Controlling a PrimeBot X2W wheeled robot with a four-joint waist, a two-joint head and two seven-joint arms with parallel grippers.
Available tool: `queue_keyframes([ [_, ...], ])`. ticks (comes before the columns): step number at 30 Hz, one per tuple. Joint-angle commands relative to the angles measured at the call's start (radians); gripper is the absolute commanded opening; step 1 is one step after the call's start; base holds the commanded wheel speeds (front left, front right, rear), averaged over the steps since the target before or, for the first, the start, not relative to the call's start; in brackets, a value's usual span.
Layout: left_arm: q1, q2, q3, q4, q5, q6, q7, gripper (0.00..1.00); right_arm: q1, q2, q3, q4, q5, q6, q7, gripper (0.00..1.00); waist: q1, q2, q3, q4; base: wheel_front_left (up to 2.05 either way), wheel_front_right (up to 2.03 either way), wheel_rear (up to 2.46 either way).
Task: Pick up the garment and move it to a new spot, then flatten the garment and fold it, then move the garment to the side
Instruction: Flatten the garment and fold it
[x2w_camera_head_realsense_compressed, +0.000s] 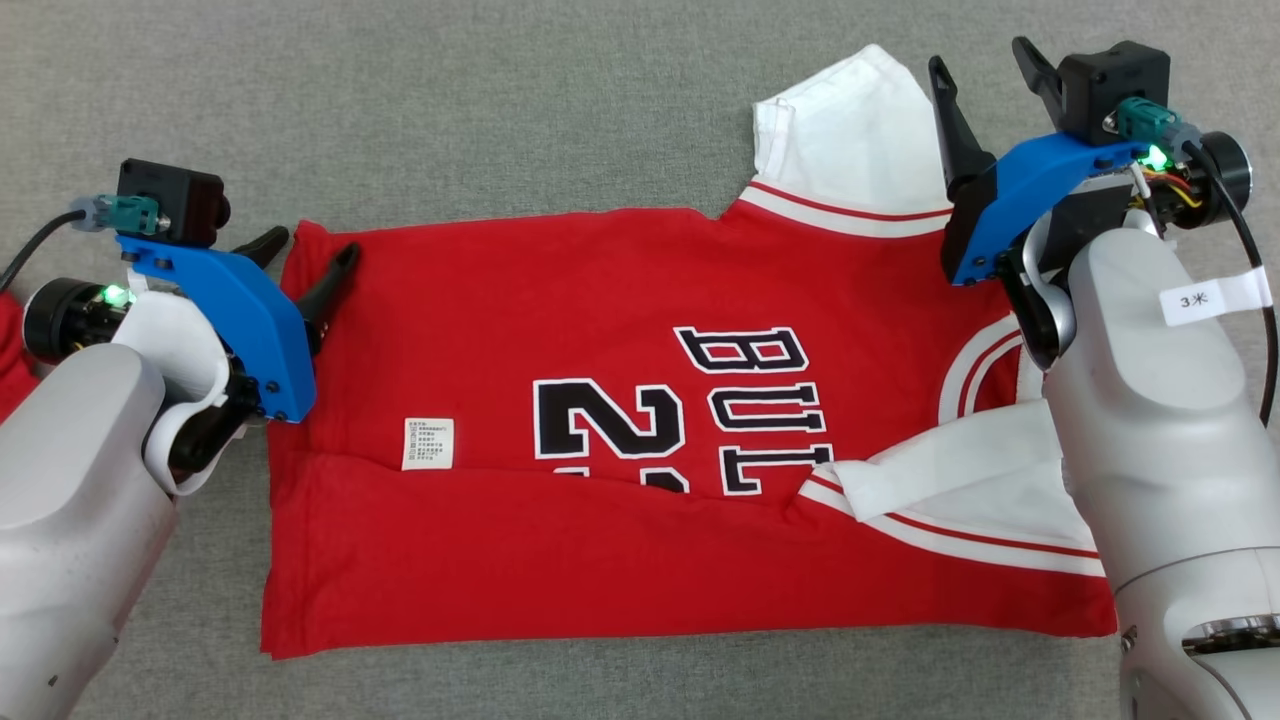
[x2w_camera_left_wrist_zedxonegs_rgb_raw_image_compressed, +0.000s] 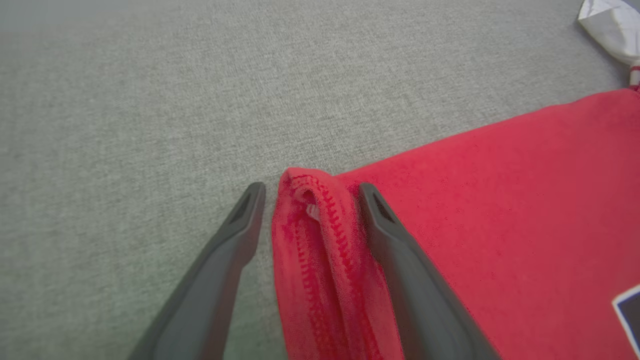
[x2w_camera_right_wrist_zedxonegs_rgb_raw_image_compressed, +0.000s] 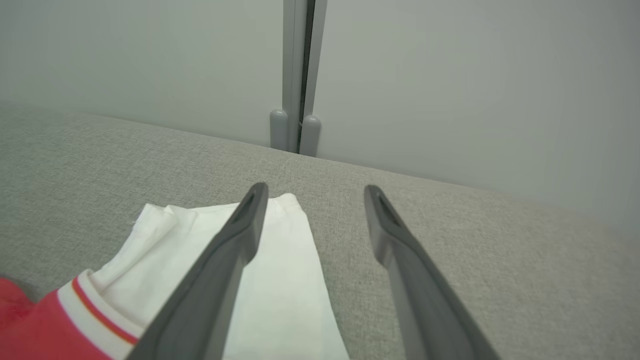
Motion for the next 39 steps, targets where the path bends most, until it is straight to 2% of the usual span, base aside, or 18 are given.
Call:
queue_keyframes([
  [1, -0.025, 0.01, -0.016, 0.017, -0.013, -0.002, -0.011, 1.0, -0.025, 0.005, 0.001, 0.018, -0.005, 0.0, -0.013, 1.0, 0.0001, 0.0, 0.006, -0.004, 0.0, 0.0, 0.0],
  [6, -0.025, 0.0, -0.07, 0.051, -0.054, -0.002, -0.005, 1.0, -0.05, 0.012, 0.007, 0.06, -0.007, 0.0, -0.03, 1.0, 0.0001, 0.0, 0.016, -0.01, 0.0, 0.0, 0.0],
  [7, -0.027, 0.0, -0.08, 0.057, -0.059, -0.002, -0.007, 0.54, -0.055, 0.013, 0.007, 0.068, -0.008, 0.0, -0.032, 1.0, 0.0001, 0.0, 0.017, -0.01, 0.0, 0.0, 0.0],
  [8, -0.031, 0.0, -0.092, 0.063, -0.06, -0.002, -0.009, 0.36, -0.058, 0.011, 0.007, 0.077, -0.009, 0.0, -0.036, 1.0, 0.0001, 0.0, 0.017, -0.009, 0.0, 0.0, 0.0],
  [9, -0.035, -0.001, -0.101, 0.067, -0.066, -0.002, -0.011, 0.0, -0.061, 0.008, 0.007, 0.086, -0.009, 0.0, -0.038, 1.0, 0.0001, 0.0, 0.016, -0.007, 0.0, 0.0, 0.0],
  [16, -0.073, -0.004, -0.149, 0.052, -0.077, -0.002, -0.069, 0.0, -0.1, -0.018, 0.012, 0.133, -0.029, 0.0, -0.016, 1.0, 0.0001, 0.0, 0.021, 0.025, 0.0, 0.0, 0.0],
  [30, -0.15, -0.02, -0.247, -0.026, -0.083, -0.002, -0.19, 0.0, -0.271, -0.097, 0.035, 0.291, -0.057, 0.0, 0.206, 1.0, 0.0001, 0.0, 0.09, 0.121, 0.0, 0.0, 0.0],
  [39, -0.179, -0.015, -0.284, -0.021, -0.107, -0.002, -0.23, 0.0, -0.288, -0.116, 0.028, 0.33, -0.049, 0.0, 0.256, 1.0, 0.0001, 0.0, 0.114, 0.135, 0.0, 0.0, 0.0],
])
